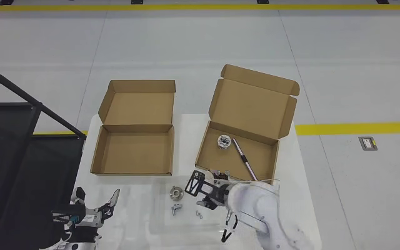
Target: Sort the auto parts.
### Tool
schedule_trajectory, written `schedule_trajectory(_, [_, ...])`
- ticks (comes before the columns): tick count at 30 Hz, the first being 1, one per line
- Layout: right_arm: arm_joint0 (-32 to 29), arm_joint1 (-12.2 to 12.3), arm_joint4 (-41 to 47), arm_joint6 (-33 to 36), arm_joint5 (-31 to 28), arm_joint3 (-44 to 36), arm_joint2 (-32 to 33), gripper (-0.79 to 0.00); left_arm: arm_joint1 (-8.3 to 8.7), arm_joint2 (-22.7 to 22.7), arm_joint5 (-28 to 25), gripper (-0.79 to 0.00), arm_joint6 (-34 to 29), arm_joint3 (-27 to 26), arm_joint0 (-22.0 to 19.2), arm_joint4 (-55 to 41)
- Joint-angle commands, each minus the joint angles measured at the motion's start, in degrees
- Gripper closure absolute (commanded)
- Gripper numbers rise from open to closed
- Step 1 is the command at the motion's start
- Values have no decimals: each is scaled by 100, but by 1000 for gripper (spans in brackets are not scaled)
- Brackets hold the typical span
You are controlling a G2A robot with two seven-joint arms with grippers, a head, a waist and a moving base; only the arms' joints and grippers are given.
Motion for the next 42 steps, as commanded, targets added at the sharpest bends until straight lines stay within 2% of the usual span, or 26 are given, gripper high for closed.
schedule_trajectory(1, [8, -31, -126, 37, 131, 171, -268, -785, 0, 0, 0, -785, 0, 0, 0, 0])
schedule_trajectory(7, [82, -151, -262, 196, 695, 754, -779, -785, 0, 0, 0, -785, 0, 0, 0, 0])
schedule_trajectory(8, [120, -174, -183, 239, 735, 864, -828, -760, 0, 0, 0, -785, 0, 0, 0, 0])
schedule_trajectory(9, [172, -197, -190, 312, 823, 973, -883, -686, 0, 0, 0, -785, 0, 0, 0, 0])
schedule_trajectory(10, [221, -224, -203, 353, 939, 1051, -941, -653, 0, 0, 0, -785, 0, 0, 0, 0])
schedule_trajectory(14, [402, -323, -188, 429, 1259, 1405, -1130, -606, 0, 0, 0, -785, 0, 0, 0, 0])
schedule_trajectory(20, [676, -459, 9, 524, 1372, 1914, -1342, -563, 0, 0, 0, -785, 0, 0, 0, 0])
schedule_trajectory(23, [807, -526, 152, 580, 1361, 2157, -1428, -508, 0, 0, 0, -785, 0, 0, 0, 0])
schedule_trajectory(26, [923, -590, 233, 628, 1375, 2361, -1520, -385, 0, 0, 0, -785, 0, 0, 0, 0])
schedule_trajectory(42, [1229, -796, 556, 827, 1226, 2892, -1745, -314, 0, 0, 0, -785, 0, 0, 0, 0])
